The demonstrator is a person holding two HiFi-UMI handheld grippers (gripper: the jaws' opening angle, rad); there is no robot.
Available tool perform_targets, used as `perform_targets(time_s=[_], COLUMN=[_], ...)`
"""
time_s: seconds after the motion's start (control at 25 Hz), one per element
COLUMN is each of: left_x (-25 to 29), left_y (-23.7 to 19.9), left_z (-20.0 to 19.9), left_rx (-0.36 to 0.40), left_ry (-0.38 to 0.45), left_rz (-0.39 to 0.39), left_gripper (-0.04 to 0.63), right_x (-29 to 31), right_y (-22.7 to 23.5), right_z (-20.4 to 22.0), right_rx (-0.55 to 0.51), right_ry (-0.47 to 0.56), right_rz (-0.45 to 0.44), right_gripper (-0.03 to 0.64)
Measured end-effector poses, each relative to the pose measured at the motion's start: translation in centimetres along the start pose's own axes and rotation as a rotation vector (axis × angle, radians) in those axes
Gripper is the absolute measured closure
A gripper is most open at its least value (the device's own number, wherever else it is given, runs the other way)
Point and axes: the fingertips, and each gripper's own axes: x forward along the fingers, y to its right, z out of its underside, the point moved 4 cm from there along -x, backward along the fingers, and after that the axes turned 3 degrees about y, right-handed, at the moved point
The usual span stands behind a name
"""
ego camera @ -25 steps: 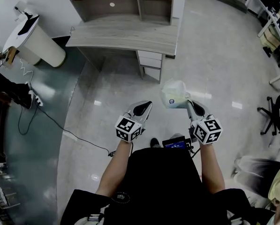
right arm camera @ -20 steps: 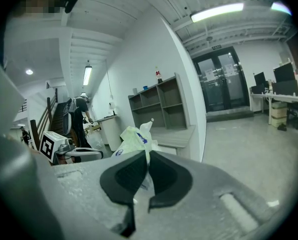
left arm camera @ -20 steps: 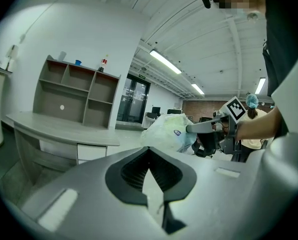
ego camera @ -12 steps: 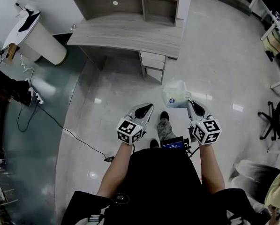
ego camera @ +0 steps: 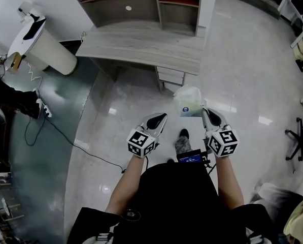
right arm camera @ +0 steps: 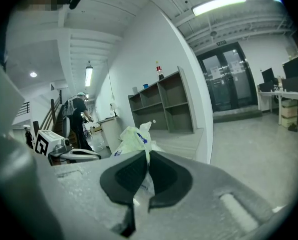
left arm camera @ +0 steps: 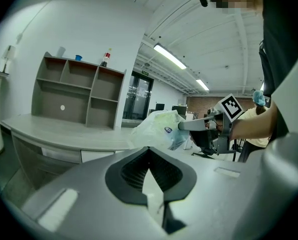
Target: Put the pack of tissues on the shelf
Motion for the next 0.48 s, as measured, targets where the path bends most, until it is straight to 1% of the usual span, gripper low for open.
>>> perform_targets(time_s=[0.24,0.48], left_x=[4.7,8.7], left_y=[-2.9,-5.6], left_z=[-2.3,-4.1], left_rx=[0.016,0.021], left_ry=[-0.009,-0.021], left_rz=[-0.011,-0.04], left_gripper=[0.594,0.594], right_x=[4.5,8.8], right_y=[3.5,7.1], right_z=[-2.2,-4.4], right_rx=[0.013,0.022], right_ry=[0.002,0.001], right_rz=[-0.023,-0.052], right_gripper=[0.612,0.612])
